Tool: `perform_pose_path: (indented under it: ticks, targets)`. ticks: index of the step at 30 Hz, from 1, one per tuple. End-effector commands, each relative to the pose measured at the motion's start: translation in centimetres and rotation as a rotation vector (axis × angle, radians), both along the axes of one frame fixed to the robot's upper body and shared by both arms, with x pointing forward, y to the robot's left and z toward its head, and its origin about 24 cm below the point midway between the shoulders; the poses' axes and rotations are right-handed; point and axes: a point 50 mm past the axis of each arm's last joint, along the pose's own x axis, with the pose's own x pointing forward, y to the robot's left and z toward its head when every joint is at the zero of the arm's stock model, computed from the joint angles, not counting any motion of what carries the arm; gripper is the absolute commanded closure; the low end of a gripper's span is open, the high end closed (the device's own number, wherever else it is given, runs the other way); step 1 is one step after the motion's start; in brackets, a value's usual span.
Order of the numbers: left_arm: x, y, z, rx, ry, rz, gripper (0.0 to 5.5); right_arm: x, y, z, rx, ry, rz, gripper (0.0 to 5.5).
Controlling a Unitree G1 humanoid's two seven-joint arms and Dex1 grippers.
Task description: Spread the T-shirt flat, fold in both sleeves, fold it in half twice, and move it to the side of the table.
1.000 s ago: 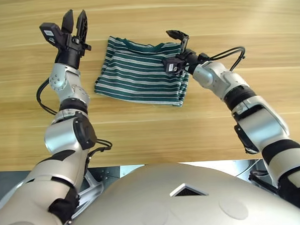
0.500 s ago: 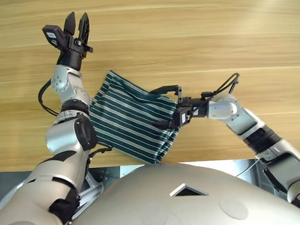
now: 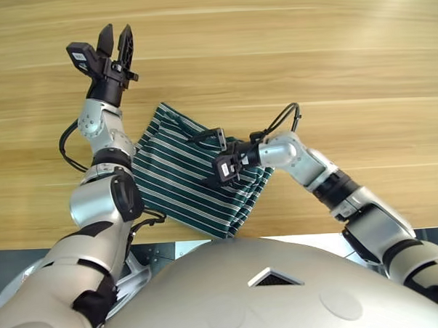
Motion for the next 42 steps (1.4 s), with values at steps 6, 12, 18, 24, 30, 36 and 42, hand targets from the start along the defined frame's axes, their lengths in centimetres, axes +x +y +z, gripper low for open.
perform_pose_path:
  ticks: [6, 12, 18, 24, 30, 36, 42]
  targets:
    - [-0.5, -0.4, -0.6, 0.003, 0.011, -0.01, 3.28, 4.6, -1.2, -2.5, -0.009, -0.003, -0.329, 0.13]
    - [-0.6, -0.5, -0.9, -0.004, 0.017, -0.011, 3.28, 7.6, -6.8, -4.8, -0.022, -0.01, -0.906, 0.13]
    - [-0.8, -0.4, -1.0, -0.006, 0.016, -0.006, 3.28, 6.0, -9.1, -7.3, -0.028, 0.072, -1.142, 0.13]
    - [-0.9, -0.2, -1.0, -0.009, 0.013, 0.004, 3.28, 2.4, -4.4, -8.3, 0.132, 0.198, -1.06, 0.13]
    - [-0.6, -0.1, -0.6, -0.005, 0.002, -0.002, 3.28, 0.5, 3.6, -4.6, 0.401, 0.324, -0.912, 0.13]
    - [-0.7, 0.2, -0.4, 0.02, -0.006, -0.01, 3.28, 0.8, 5.7, 0.1, 0.575, 0.263, -0.85, 0.13]
    - [-0.7, -0.1, -0.5, 0.018, -0.001, -0.013, 3.28, 2.9, 2.7, 5.5, 0.578, -0.058, -0.719, 0.13]
